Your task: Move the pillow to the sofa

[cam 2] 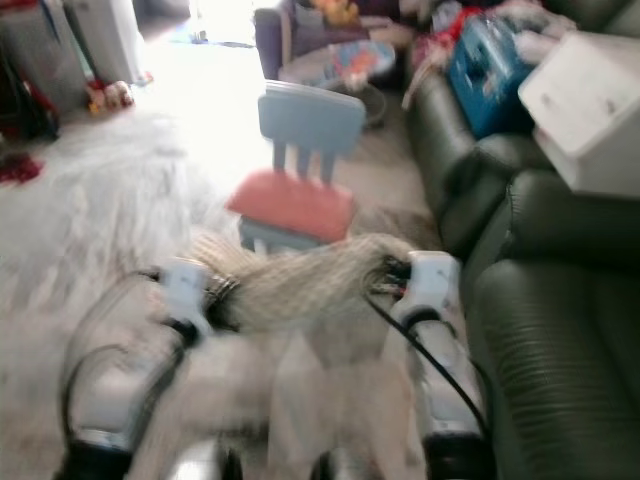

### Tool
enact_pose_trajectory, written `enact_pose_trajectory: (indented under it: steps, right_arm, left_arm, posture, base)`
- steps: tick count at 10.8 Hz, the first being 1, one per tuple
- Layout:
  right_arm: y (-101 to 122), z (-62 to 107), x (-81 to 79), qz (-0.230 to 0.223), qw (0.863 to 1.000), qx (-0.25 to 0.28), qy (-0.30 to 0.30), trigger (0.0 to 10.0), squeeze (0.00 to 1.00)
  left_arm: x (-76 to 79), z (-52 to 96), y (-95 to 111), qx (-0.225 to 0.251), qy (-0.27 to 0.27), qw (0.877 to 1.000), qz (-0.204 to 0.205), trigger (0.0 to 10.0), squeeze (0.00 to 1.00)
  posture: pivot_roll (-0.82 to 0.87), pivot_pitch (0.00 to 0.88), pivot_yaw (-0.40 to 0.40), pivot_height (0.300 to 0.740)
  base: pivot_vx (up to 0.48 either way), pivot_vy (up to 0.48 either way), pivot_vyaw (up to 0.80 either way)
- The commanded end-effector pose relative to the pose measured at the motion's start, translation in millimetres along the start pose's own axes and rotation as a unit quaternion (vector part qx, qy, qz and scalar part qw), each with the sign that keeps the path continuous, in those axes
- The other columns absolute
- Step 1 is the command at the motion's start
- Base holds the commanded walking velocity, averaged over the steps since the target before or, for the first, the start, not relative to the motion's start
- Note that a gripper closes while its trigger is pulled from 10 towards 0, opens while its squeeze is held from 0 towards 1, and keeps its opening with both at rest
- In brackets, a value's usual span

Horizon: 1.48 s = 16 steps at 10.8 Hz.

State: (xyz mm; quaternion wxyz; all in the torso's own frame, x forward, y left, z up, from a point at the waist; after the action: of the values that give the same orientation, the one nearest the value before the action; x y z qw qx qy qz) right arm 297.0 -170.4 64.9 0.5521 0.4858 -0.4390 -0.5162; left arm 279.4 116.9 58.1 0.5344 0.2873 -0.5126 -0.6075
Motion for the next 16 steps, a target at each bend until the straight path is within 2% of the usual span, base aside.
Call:
enact_pose_trajectory:
  steps: [1, 3, 5, 6, 7, 10, 16]
  right_arm:
    - [3, -0.7, 4.1, 0.003, 1.000, 0.003, -0.002, 10.0, 0.00]
    - [2, -1.1, 4.9, 0.009, 1.000, 0.000, -0.003, 10.0, 0.00]
    - [0, -0.8, 5.4, 0.014, 1.000, -0.006, -0.003, 10.0, 0.00]
    - [-1, -0.3, 5.7, 0.016, 1.000, -0.008, -0.003, 10.0, 0.00]
    - [-1, -0.2, 6.4, 0.018, 1.000, -0.010, -0.004, 10.0, 0.00]
    - [-1, -0.1, 6.1, 0.025, 1.000, -0.013, -0.002, 10.0, 0.00]
    - [-5, 2.4, 5.2, 0.024, 1.000, -0.019, -0.005, 10.0, 0.00]
  left_arm:
    - [10.7, -2.0, 6, 0.015, -0.017, 1.000, -0.002, 10.0, 0.00]
    - [10.1, -2.3, 6, 0.013, -0.017, 1.000, -0.007, 10.0, 0.00]
    - [6.6, -4.7, 7, 0.016, -0.015, 1.000, -0.014, 10.0, 0.00]
    - [-12.2, -9.0, 13, 0.021, 0.018, 0.999, -0.016, 10.0, 0.00]
    - [-24.0, -11.8, 22, 0.032, 0.033, 0.999, -0.021, 10.0, 0.00]
    - [-42.0, -11.7, 17, 0.024, 0.047, 0.998, -0.035, 10.0, 0.00]
    - [-40.7, -14.6, 14, 0.028, 0.037, 0.999, -0.020, 10.0, 0.00]
  posture:
    - [-0.01, 0.000, -0.038, 0.740]
    - [-0.01, 0.000, -0.037, 0.740]
    - [-0.02, 0.000, -0.035, 0.740]
    - [-0.02, 0.000, -0.033, 0.740]
    - [-0.02, 0.000, -0.037, 0.740]
    - [-0.03, 0.000, -0.037, 0.740]
    - [-0.03, 0.000, -0.033, 0.740]
  base:
    - [0.000, 0.000, 0.00]
    - [0.000, 0.000, 0.00]
    - [0.000, 0.000, -0.80]
    - [0.000, 0.000, -0.80]
    - [0.000, 0.000, -0.80]
    - [0.000, 0.000, -0.80]
    - [0.000, 0.000, -0.80]
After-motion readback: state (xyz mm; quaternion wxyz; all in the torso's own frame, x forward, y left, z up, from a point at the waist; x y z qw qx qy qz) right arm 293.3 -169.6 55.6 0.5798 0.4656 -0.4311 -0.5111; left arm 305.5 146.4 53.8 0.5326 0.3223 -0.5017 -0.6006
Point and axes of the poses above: a point about 5 cm out from each wrist's last joint towards the gripper, its own z axis pointing back from the gripper into the wrist, its own y axis along the axis of the wrist's last joint, x = y × z, the point moved 2 cm from there along -z, pointing out of the wrist towards the gripper, and after that the axes turned 4 degrees about z, right-handed, at the moved point
